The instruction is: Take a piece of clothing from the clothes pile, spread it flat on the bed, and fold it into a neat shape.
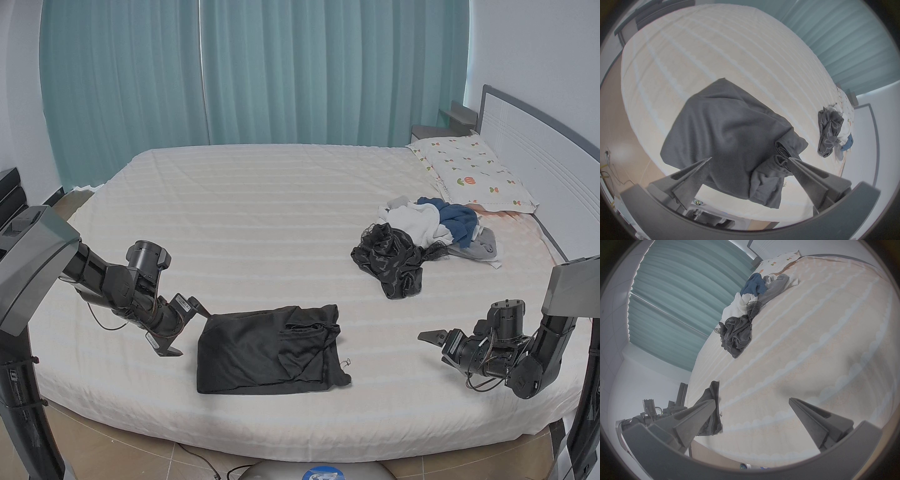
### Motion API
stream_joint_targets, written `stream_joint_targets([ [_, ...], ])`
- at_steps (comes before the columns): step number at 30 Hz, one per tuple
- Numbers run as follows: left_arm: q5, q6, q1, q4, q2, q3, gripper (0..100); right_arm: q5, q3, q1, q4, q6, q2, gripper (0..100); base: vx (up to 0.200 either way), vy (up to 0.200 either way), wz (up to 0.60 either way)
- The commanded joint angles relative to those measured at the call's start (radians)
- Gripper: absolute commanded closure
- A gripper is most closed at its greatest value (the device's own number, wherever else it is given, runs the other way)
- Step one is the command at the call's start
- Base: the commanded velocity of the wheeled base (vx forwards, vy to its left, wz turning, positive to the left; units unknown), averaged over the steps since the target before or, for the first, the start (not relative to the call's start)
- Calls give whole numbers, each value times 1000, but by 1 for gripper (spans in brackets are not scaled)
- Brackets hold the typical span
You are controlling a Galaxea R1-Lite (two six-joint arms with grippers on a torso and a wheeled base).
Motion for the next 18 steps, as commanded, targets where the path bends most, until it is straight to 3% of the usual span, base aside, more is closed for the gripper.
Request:
stream_joint_targets([
  [1, -4, -1, 27, -1, -7, 19, 0, -1, -3, 11, -1, -2, -8, 0, 0, 200, 0],
  [8, -18, 1, 50, -3, -6, 19, 0, -78, -68, 123, 61, -13, -67, 0, 0, 200, 0],
  [12, -31, 2, 50, -6, 4, 14, 0, -162, -229, 208, 272, -34, -57, 0, 0, 200, 0],
  [18, -31, 7, 45, -12, 7, 9, 0, -282, -377, 324, 435, -66, -33, 0, 0, 167, 0],
])
